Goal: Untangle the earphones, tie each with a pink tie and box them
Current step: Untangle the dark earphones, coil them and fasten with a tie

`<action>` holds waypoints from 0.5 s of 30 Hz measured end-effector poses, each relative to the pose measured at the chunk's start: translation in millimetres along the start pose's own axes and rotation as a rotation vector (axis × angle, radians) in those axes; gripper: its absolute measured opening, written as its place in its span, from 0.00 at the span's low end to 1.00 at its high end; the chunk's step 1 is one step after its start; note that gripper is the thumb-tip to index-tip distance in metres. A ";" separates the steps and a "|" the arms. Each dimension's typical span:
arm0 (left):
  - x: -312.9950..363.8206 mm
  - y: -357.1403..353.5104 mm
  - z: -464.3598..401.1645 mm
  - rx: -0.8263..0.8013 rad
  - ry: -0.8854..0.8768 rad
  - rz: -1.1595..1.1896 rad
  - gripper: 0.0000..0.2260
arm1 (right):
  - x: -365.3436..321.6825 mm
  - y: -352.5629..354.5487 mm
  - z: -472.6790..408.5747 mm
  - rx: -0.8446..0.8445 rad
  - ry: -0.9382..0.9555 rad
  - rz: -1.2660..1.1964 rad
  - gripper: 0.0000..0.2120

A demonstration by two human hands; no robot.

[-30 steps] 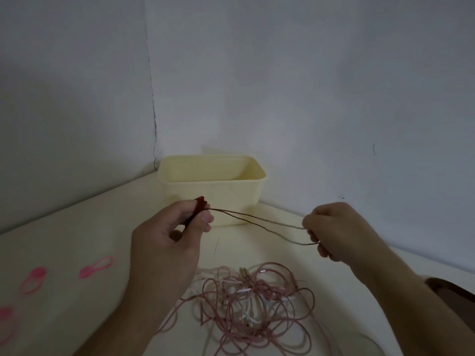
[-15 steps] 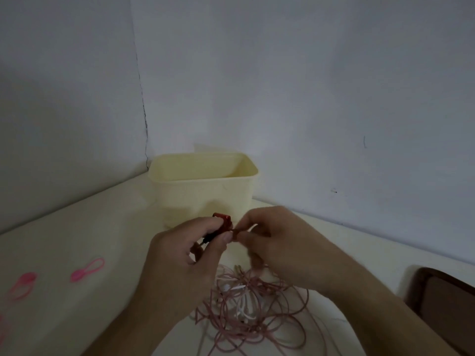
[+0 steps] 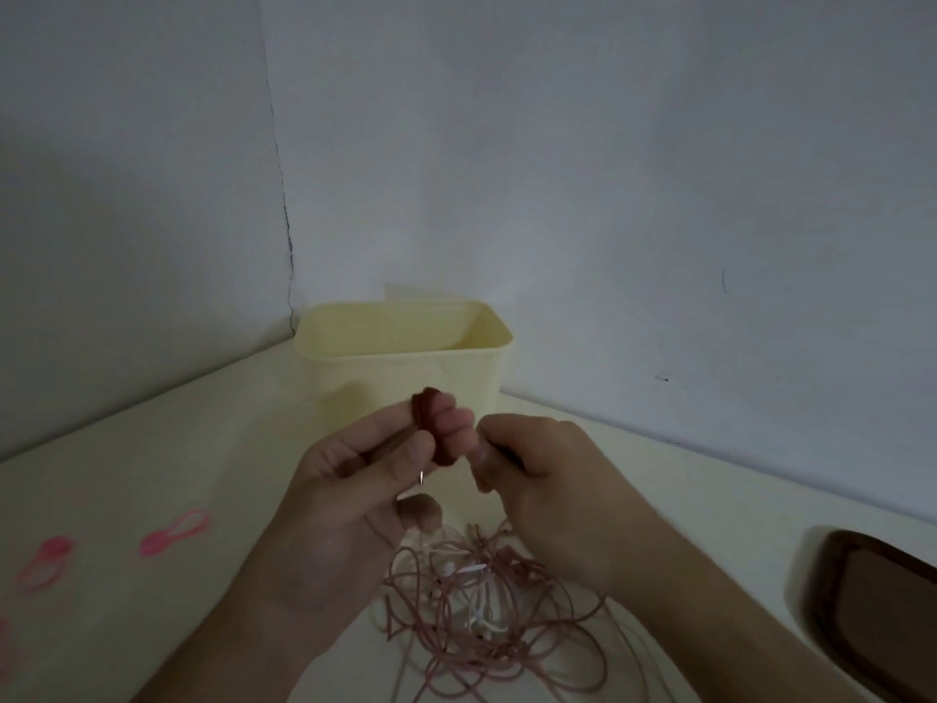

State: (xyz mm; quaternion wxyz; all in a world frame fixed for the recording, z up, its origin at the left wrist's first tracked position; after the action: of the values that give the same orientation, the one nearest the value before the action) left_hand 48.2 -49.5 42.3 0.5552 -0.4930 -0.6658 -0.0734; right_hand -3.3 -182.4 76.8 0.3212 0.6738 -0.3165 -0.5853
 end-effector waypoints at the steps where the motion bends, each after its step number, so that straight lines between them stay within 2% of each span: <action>1: 2.6 2.0 0.1 0.036 -0.010 -0.013 0.16 | -3.6 -4.7 -0.1 -0.022 0.002 0.026 0.15; 4: 9.4 3.5 -0.3 0.074 -0.031 -0.156 0.16 | -13.4 -15.1 1.8 -0.084 0.009 0.098 0.15; 7: 18.0 3.6 1.4 0.128 -0.035 -0.561 0.13 | -20.0 -9.6 3.6 -0.070 0.033 0.102 0.14; 9: 12.8 -3.2 0.3 0.085 -0.003 -0.700 0.13 | -20.8 1.9 4.9 -0.021 0.064 0.051 0.13; 11: 1.3 -9.8 -0.5 0.017 0.062 -0.667 0.16 | -20.4 14.5 6.3 0.026 0.101 -0.014 0.13; 13: -3.9 -7.7 0.5 0.012 0.088 -0.514 0.17 | -17.0 25.4 8.1 0.086 0.118 -0.072 0.14; 15: -4.6 -5.2 1.9 0.012 0.082 -0.312 0.14 | -10.8 29.7 7.4 0.126 0.105 -0.112 0.14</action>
State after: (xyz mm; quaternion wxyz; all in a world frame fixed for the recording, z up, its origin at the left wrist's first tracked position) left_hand 42.7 -53.5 40.2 0.5669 -0.3767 -0.7114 -0.1749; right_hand -13.4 -191.8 106.1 0.2609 0.7392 -0.2972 -0.5451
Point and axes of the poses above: each hand's wrist, its own z-axis away from the middle knuckle, its own y-axis out of the back of the hand, x = y × z, the point moved 10 cm from there along -z, towards the middle knuckle, and after that the axes turned 13 degrees about -x, right-handed, at the moved point
